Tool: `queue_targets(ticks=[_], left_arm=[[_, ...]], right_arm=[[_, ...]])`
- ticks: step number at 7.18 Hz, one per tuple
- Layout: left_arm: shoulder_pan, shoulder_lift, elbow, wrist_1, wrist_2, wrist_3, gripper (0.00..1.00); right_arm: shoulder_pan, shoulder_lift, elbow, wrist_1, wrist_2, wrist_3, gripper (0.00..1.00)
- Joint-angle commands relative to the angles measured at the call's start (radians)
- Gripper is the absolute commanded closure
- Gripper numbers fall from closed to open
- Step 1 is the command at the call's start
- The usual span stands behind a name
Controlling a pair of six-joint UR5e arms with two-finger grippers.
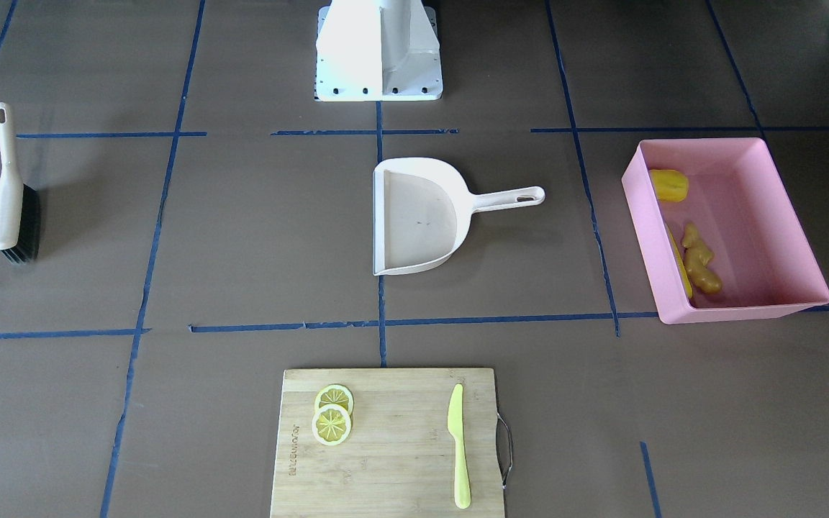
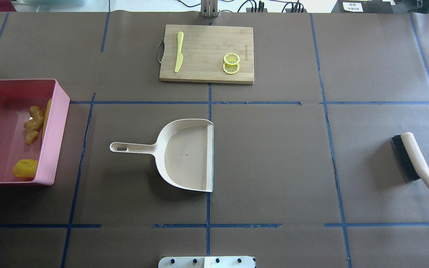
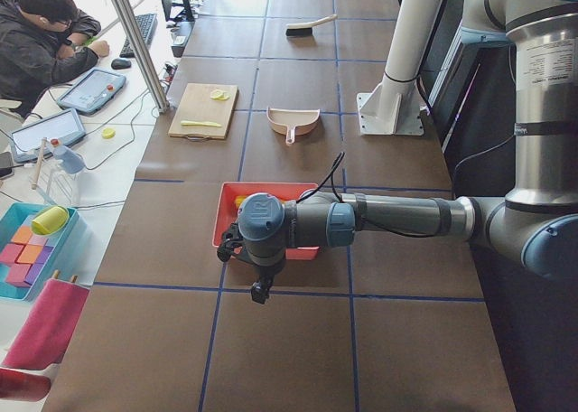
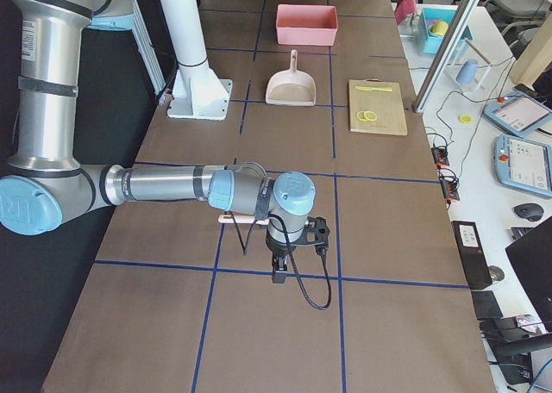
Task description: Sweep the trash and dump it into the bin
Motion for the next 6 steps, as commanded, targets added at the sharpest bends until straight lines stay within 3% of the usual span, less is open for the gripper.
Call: queue_targets(ticks=[1,6], left_arm=[[0.0,-0.001,0.003,0.0,0.0,0.0,0.0],[0.0,-0.001,0.014,0.0,0.0,0.0,0.0]], right_arm=[[-0.005,0.001,0.0,0.0,0.0,-0.001,0.0],[-0.038,0.001,-0.002,0.0,0.002,0.0,0.0]])
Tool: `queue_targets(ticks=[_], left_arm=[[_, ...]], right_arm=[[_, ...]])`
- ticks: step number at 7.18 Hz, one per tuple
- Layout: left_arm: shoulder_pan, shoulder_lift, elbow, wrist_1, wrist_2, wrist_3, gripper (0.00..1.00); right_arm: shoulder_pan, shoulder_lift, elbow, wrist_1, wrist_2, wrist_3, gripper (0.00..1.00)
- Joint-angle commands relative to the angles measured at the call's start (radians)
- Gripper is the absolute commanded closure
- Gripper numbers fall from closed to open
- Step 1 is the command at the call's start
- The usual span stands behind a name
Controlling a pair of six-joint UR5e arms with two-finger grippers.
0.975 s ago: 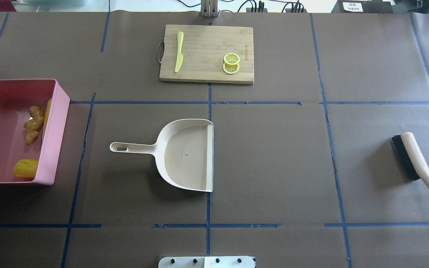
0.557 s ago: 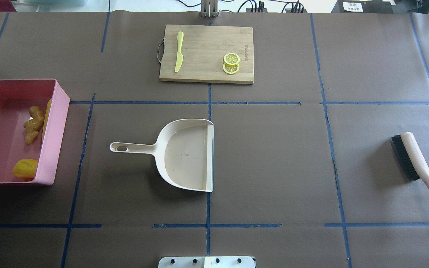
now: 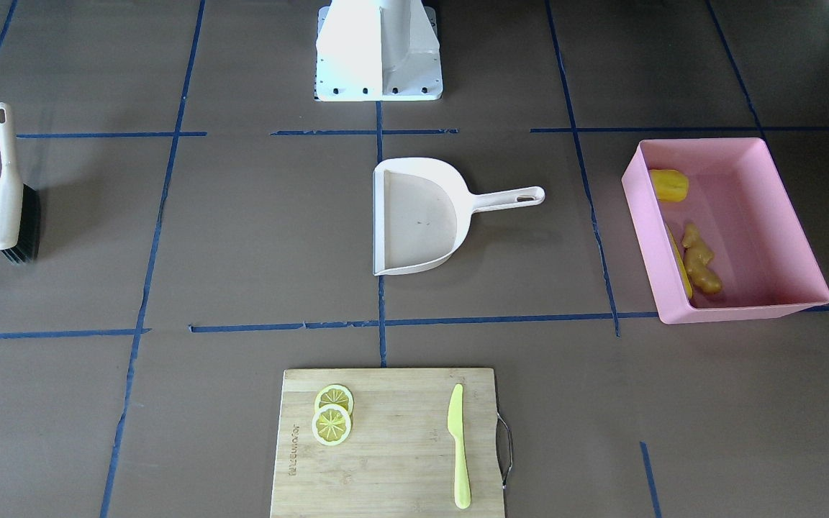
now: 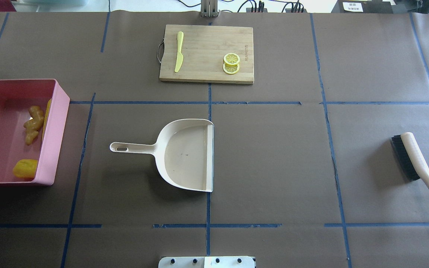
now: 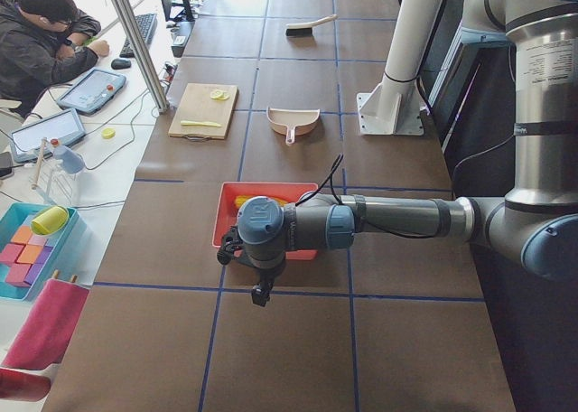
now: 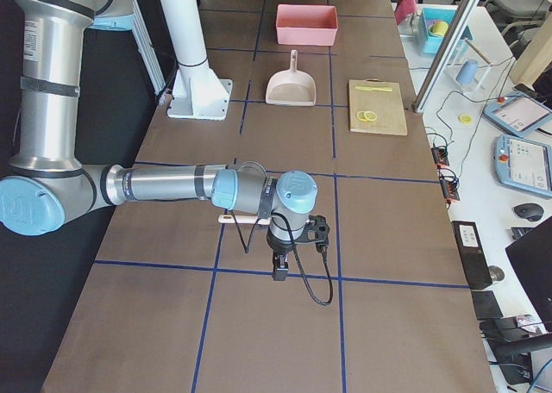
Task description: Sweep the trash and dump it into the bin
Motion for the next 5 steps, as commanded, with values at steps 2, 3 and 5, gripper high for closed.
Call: queue_targets(ticks=[2,3,5], left_arm=[[0.002,0.0,0.003,0.0,0.0,0.0,0.0],[0.002,0.002,0.003,0.0,0.0,0.0,0.0],[0.002,0.002,0.003,0.0,0.0,0.0,0.0]], right_arm=[[-0.022,0.0,-0.001,0.0,0.0,0.002,0.0],[-0.029,0.0,-0.001,0.0,0.0,0.002,0.0],[-0.035,0.0,-0.002,0.0,0.0,0.002,0.0]])
